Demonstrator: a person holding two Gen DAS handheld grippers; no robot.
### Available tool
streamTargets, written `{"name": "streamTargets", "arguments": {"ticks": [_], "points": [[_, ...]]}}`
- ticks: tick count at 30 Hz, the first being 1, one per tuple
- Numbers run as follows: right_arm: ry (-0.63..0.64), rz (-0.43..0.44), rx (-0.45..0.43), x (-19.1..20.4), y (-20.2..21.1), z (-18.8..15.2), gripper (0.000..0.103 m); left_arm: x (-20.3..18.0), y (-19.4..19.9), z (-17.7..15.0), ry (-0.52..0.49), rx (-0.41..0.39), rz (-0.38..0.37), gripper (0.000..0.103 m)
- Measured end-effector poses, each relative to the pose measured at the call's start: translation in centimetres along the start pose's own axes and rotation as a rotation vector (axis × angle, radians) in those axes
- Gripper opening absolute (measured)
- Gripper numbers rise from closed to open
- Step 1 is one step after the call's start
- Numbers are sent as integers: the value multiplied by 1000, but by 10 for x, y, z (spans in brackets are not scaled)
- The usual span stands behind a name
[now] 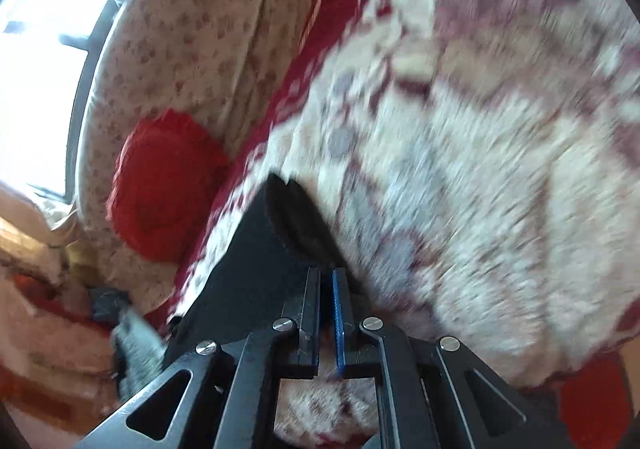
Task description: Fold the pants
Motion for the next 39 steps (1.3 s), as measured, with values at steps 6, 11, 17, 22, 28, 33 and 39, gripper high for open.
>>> {"name": "streamTargets", "arguments": {"ticks": [6,11,17,22,28,33,39], "points": [[364,-60,-225,64,31,-6,4,-63,-7,-6,-274,-61,-67,39],[486,-214,14,72,-22,-23,4,-51,-55,-33,-286,58,6,38],[417,-318,50,57,-24,-12,4,-65,-42,-13,-317,3,-11,39],[678,-47,-37,155,-19,-33,4,-101,-51,21,-352,-33,-61,39],[1117,263,279,274,-82,-129,4,-92,-112,5,-276,135,12,41],[1358,225,445,286,-153,-167,4,-88,-114,1,-280,117,-2,41],[1344,138,458,270,-169,-157,4,-87,-111,-2,-294,96,-19,42]]}}
Point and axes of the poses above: each gripper's, at about its wrist camera, not at the fingertips, and y roughly against the way its jaws point, x to its left, z to its top, the point moved 6 cm from there along -y, roughly the way its jaws point, and after that the axes turned 1 degree about -x, right-handed, at the moved point
